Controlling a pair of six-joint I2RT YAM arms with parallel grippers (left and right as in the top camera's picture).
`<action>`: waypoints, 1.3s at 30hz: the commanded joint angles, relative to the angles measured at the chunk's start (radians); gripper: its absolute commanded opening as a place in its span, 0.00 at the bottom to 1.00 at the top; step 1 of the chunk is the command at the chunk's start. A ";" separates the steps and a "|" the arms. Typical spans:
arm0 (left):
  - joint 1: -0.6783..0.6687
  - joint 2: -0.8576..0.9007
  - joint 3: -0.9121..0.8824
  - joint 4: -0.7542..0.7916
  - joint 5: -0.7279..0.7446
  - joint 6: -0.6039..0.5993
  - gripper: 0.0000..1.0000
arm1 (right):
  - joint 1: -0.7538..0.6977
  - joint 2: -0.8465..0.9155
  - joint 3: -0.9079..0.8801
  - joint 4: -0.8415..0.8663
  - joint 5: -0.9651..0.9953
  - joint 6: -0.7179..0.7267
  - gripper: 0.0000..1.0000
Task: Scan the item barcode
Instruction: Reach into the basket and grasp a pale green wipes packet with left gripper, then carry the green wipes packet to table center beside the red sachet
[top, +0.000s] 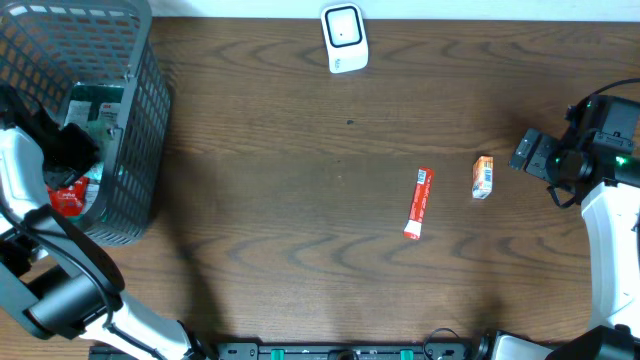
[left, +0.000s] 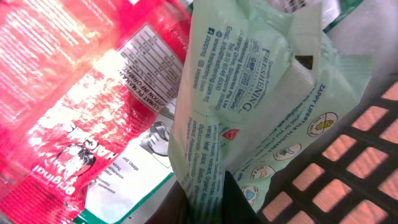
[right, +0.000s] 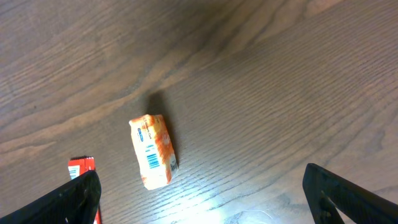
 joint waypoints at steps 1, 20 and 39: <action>-0.003 -0.021 0.003 0.010 -0.005 -0.014 0.07 | -0.004 -0.001 0.010 -0.001 0.002 0.014 0.99; -0.003 -0.529 0.004 0.114 -0.121 -0.083 0.07 | -0.004 -0.001 0.010 -0.001 0.003 0.014 0.99; -0.668 -0.702 -0.175 -0.130 0.041 -0.138 0.07 | -0.004 -0.001 0.010 -0.001 0.003 0.014 0.99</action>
